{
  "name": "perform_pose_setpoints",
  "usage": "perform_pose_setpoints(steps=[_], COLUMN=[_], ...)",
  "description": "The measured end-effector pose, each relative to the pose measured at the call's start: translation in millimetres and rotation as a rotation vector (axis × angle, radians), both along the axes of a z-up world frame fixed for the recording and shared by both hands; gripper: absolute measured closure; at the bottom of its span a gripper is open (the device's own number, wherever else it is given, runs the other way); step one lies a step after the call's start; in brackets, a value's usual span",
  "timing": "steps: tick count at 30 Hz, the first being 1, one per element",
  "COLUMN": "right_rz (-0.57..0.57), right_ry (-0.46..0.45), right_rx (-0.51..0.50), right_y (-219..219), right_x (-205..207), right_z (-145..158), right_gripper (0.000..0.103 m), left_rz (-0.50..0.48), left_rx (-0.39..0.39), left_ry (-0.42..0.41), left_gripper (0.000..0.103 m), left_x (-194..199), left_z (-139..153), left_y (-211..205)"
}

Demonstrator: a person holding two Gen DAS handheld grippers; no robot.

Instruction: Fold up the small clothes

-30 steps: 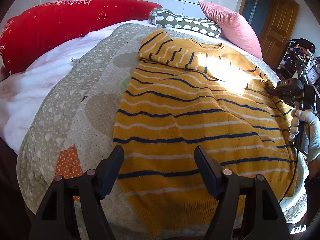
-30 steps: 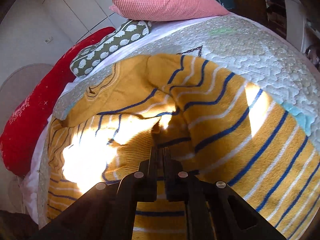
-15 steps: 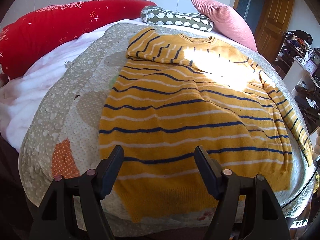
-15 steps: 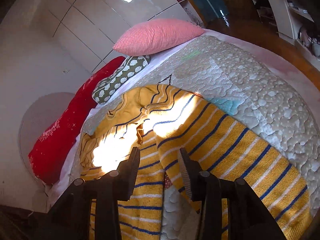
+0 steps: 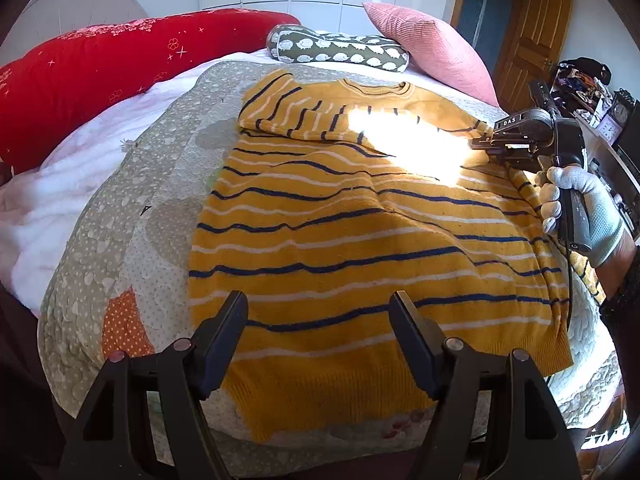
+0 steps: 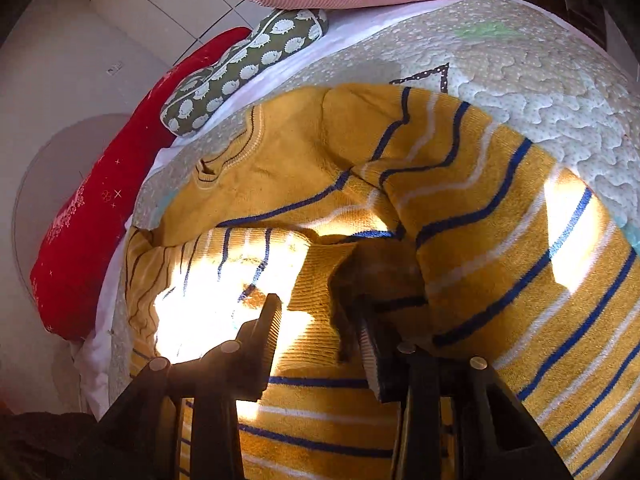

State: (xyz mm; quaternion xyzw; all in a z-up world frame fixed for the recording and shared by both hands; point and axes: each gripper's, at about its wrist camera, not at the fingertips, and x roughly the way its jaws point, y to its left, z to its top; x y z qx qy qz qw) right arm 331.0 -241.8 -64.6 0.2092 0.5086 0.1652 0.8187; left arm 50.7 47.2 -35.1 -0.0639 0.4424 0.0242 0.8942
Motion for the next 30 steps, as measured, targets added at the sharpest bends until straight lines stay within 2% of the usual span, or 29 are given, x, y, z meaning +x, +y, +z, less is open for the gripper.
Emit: perform_pose_setpoints(steps=[2,8,9,12,14,16,18,20,22,26,30], right_rz=[0.011,-0.073,-0.076,-0.068,-0.104,-0.154,-0.199,-0.256,-0.307,-0.423,-0.479], right_ry=[-0.040,-0.104,-0.100,-0.052,-0.071,-0.102,-0.140,-0.174,-0.183,-0.189,-0.163], right_rx=[-0.053,-0.353,-0.364,-0.266,-0.197,-0.082,0.023,0.067,0.060,-0.023,-0.050], right_y=[6,1,-2,-14,-32,-59,-92,-126,-159,-217,-246], right_x=[4,29,31,30,16,-12,-48,-94,-139,-224,-279], right_z=[10,28,27,19,27,41,52,58,58,56,45], right_gripper=[0.097,0.097,0.097,0.093,0.091,0.081,0.064,0.059,0.058,0.053,0.048], left_rz=[0.012,0.032,0.033,0.034,0.037,0.039,0.035,0.025,0.011,-0.037,-0.082], left_rx=[-0.011,-0.044,-0.046,-0.051,-0.051,-0.049,-0.051,-0.056,-0.063,-0.047,-0.035], left_ry=[0.001,0.024,0.028,0.029,0.016,0.001,-0.008,-0.001,0.012,0.017,0.019], left_gripper=[0.031,0.031,0.031,0.031,0.031,0.031,0.031,0.031,0.031,0.031,0.031], left_x=[1,3,2,-1,-5,-8,-10,-9,-8,-9,-8], left_z=[-2,-11,-12,-11,-6,-1,2,2,1,2,4], left_y=[7,20,20,23,25,25,25,21,14,-7,-30])
